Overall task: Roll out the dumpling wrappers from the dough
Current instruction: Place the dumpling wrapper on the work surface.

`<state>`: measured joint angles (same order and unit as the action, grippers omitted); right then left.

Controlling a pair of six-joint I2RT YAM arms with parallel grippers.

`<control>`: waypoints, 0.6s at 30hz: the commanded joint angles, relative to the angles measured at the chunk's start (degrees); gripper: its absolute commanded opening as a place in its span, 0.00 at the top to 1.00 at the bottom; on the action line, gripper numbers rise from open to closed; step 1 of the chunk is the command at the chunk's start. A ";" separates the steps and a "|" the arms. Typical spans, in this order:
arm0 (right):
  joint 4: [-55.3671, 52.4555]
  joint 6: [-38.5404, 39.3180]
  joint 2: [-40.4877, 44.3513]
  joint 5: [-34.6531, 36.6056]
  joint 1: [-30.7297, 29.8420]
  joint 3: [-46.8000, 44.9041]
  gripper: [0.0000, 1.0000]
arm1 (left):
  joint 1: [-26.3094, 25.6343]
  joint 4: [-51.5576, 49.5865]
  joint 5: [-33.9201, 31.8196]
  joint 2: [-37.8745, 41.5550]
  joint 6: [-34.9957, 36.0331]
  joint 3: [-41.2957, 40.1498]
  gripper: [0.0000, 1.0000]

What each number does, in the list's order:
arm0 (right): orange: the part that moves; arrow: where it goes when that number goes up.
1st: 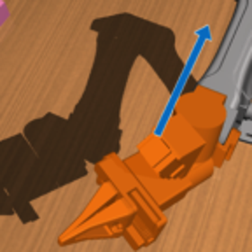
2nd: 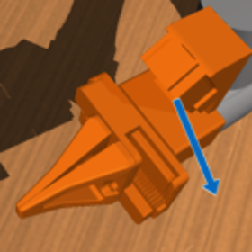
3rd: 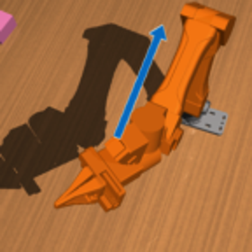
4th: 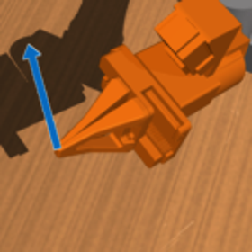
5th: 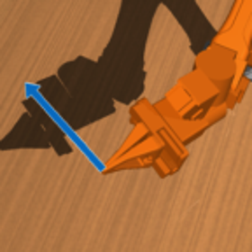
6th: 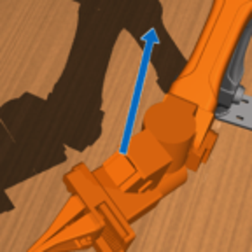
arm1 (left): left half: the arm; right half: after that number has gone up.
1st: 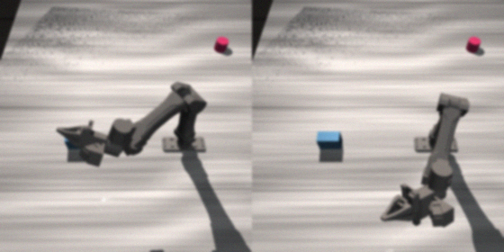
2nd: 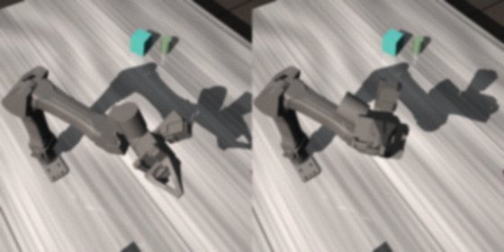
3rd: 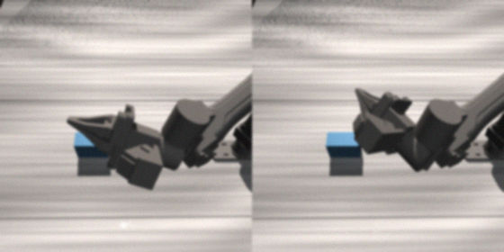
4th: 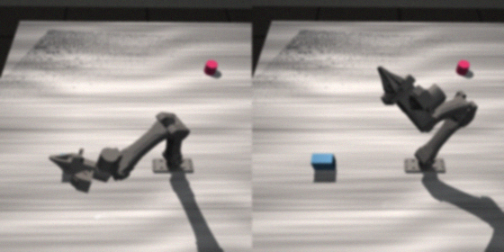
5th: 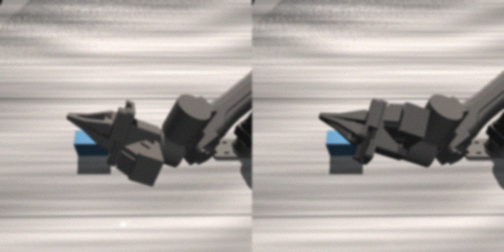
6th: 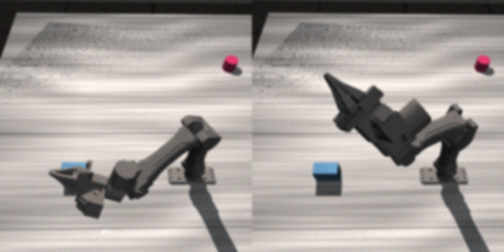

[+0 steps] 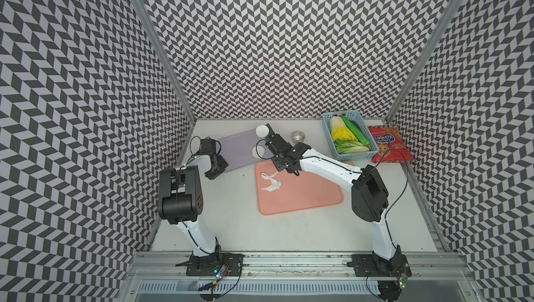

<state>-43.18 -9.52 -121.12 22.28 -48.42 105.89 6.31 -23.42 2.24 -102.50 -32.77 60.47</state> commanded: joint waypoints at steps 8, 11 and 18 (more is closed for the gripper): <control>-0.90 0.73 -2.88 2.01 0.50 4.68 1.00 | -3.41 -3.72 1.90 5.55 2.80 -5.48 0.97; -3.77 0.89 -2.82 2.13 0.35 4.50 1.00 | -3.41 -3.74 1.97 5.08 2.79 -5.71 0.87; -6.56 1.53 2.16 3.30 -0.56 -2.53 1.00 | -3.41 -3.30 2.72 4.68 2.34 -5.25 0.73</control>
<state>-48.95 -8.43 -122.85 23.31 -48.27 105.91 3.14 -24.86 4.27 -98.00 -30.85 55.55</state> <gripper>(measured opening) 0.332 0.266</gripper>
